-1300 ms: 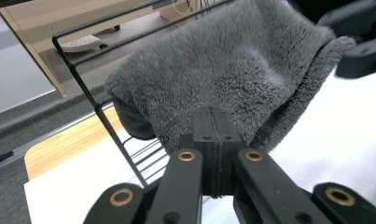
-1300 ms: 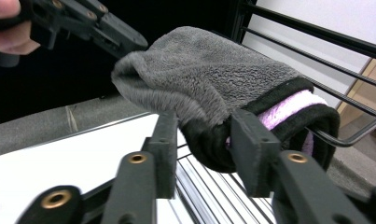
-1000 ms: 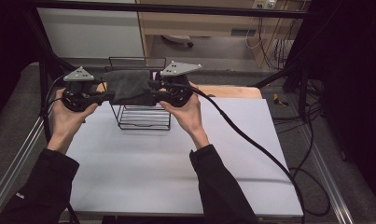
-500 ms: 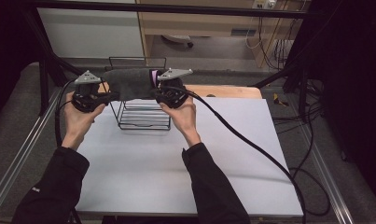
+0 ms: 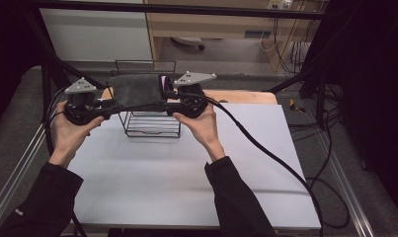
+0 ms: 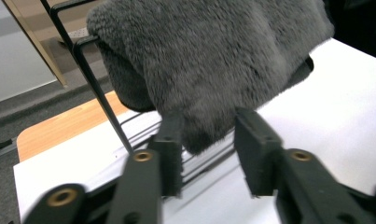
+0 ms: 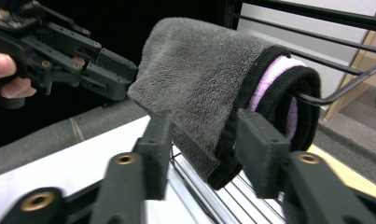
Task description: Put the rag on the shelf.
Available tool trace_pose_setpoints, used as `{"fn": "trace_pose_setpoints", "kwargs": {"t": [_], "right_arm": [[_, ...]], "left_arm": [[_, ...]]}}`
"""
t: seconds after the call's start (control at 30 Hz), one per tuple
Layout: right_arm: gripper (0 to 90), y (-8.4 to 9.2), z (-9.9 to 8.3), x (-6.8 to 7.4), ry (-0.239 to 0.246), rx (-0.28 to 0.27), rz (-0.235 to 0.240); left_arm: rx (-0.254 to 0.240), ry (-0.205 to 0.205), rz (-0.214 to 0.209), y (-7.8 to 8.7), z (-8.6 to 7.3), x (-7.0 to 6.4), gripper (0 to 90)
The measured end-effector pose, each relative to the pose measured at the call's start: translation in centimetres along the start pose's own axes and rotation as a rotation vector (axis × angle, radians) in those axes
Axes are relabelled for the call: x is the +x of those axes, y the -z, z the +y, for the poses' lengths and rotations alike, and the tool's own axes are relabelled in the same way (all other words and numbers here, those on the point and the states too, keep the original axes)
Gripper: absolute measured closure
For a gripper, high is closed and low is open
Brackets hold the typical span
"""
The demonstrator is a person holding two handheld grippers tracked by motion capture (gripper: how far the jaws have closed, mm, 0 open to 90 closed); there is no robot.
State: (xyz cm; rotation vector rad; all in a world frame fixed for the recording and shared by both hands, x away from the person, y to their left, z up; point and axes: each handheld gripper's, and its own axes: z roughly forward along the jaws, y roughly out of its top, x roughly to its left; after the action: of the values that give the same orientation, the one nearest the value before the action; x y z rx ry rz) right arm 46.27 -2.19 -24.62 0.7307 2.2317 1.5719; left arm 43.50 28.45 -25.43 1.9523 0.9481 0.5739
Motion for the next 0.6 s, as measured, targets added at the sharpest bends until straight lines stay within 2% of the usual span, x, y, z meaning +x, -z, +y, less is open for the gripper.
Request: {"fn": "trace_pose_setpoints", "kwargs": {"t": [0.07, 0.23, 0.4, 0.6], "right_arm": [[44.1, 0.7, -0.1, 0.0, -0.015, 0.001, -0.001], [32.5, 2.8, -1.1, -0.5, -0.028, 0.026, -0.031], [18.9, 5.2, -3.3, -1.5, -0.051, 0.076, -0.048], [8.7, 8.2, -6.4, -2.9, -0.095, 0.086, -0.06]], "left_arm": [[-0.009, -0.002, 0.004, 0.4, -0.3, -0.1, 55.6], [0.005, 0.003, -0.001, 0.9, -1.8, -0.5, 42.0], [0.01, 0.017, -0.025, 0.8, -3.9, -0.8, 29.1], [0.023, 0.011, -0.055, 0.2, -6.4, -1.4, 16.7]]}}
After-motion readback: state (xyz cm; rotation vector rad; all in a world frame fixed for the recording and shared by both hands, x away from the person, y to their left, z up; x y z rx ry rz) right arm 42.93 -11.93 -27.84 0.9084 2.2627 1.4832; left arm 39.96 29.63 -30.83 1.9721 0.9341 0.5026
